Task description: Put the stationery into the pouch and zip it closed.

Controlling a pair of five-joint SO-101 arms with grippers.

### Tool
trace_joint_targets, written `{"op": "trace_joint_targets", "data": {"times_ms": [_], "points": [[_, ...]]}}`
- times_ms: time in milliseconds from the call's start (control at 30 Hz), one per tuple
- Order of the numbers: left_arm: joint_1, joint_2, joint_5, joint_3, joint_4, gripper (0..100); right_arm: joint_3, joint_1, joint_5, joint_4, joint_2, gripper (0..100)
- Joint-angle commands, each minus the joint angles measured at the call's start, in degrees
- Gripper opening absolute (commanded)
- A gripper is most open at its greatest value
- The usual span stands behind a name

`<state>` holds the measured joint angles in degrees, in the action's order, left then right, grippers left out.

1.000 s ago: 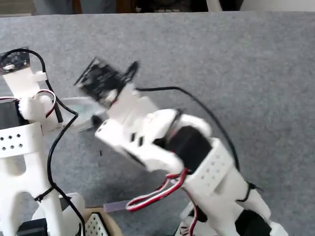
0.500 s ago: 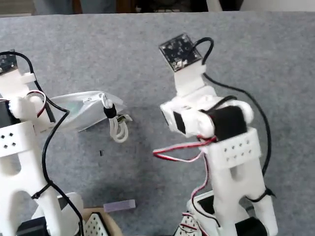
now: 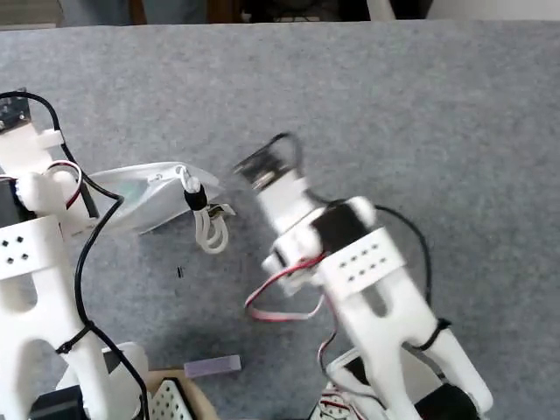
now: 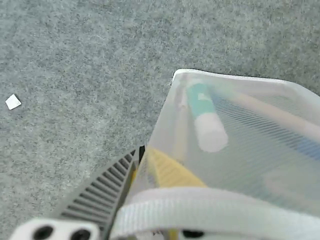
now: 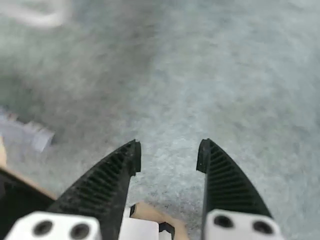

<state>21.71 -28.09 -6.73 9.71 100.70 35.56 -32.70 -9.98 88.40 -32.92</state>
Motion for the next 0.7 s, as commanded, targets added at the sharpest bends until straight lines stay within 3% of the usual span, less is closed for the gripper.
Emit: {"op": "trace_joint_targets", "data": {"times_ms": [0,367,667], "points": [[3.5,1.3,-0.5,-0.2,-0.8,3,0.6,-8.1,-1.2,-1.1,-1.1,19.4],[14.3,1.7,-0.5,-0.2,-0.8,3,6.1,-18.6,-13.1,-1.1,-1.1,19.4],[24.0,1.7,0.1,0.2,-0.2,3,6.3,-30.8,-15.7,-4.3,-1.0,19.4]]}}
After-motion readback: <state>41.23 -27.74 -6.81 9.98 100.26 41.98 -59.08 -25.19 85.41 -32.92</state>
